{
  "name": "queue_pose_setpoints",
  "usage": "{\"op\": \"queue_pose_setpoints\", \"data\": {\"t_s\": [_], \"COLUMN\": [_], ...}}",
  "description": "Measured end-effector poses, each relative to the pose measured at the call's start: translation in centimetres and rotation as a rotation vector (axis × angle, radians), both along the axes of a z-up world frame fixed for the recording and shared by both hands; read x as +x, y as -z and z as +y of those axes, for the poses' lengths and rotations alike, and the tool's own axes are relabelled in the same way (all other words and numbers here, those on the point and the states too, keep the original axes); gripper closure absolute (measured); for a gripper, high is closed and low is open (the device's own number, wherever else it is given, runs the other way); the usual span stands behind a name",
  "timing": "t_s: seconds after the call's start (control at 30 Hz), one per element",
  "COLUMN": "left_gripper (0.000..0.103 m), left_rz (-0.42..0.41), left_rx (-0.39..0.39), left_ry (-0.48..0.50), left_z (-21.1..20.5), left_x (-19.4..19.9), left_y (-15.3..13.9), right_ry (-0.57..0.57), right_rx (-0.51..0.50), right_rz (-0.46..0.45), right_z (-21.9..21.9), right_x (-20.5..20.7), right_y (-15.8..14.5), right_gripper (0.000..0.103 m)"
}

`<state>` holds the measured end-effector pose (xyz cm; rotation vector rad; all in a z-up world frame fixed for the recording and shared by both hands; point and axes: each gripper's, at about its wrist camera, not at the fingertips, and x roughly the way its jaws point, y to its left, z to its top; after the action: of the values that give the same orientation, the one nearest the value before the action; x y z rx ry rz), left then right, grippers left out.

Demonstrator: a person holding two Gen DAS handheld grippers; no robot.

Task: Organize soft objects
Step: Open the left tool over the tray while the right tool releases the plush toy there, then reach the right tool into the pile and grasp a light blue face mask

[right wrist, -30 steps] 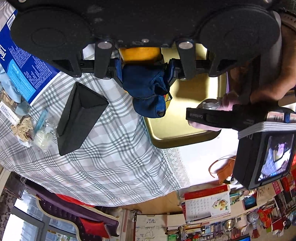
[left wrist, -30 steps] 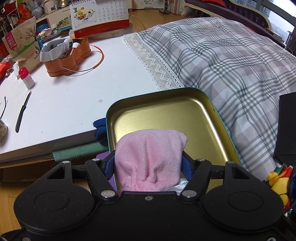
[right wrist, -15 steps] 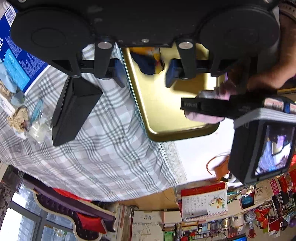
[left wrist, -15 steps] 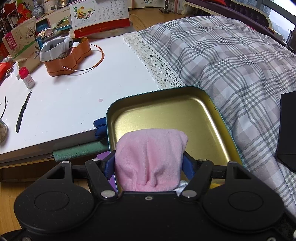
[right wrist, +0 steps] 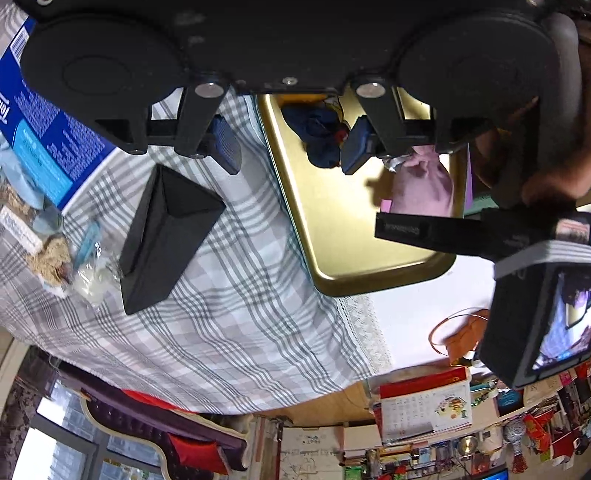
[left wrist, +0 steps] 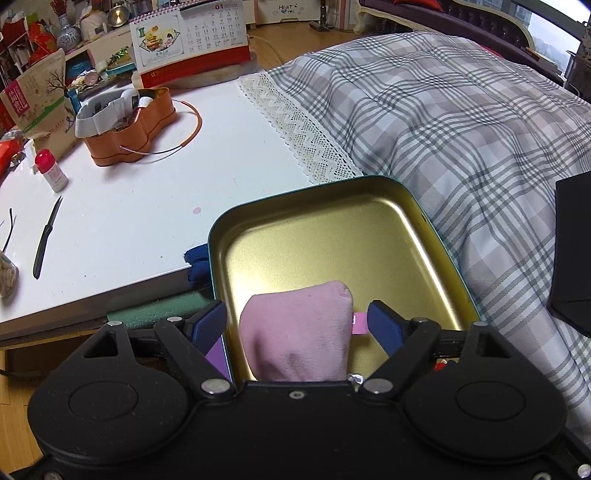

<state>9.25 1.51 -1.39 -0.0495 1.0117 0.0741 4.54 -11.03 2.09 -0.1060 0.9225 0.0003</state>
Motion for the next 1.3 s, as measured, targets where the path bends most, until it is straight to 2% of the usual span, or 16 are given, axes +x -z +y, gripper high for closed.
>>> {"op": "queue_pose_setpoints", "data": {"t_s": [0.3,0.57,0.77,0.97,1.17,1.3], "left_gripper": [0.022,0.022,0.022,0.021,0.021,0.021], "left_rz": [0.011,-0.005,-0.025,-0.035,-0.049,-0.05], "left_rx": [-0.006,0.0,0.021,0.032,0.017,-0.01], "left_ry": [0.013,0.045,0.102,0.149,0.169,0.171], "left_z": [-0.1,-0.7,-2.0,-3.0,-3.6,-3.8], "left_x": [0.0,-0.1,-0.4,-0.7,-0.9,-0.9], "left_y": [0.2,0.2,0.1,0.2,0.1,0.2], "right_ry": [0.028,0.091,0.23,0.445,0.646,0.7], "right_rx": [0.001,0.002,0.001,-0.031,-0.058,-0.056], "right_rz": [0.002,-0.073,-0.16,-0.217,-0.203,-0.173], "right_z": [-0.5,-3.3,-9.1,-17.1,-24.5,-27.7], "right_x": [-0.8,-1.8,-3.3,-5.9,-8.4,-9.0], "right_y": [-0.1,-2.8,-5.7,-7.4,-6.4,-4.9], "right_gripper": [0.045,0.044,0.041,0.038,0.038,0.038]}}
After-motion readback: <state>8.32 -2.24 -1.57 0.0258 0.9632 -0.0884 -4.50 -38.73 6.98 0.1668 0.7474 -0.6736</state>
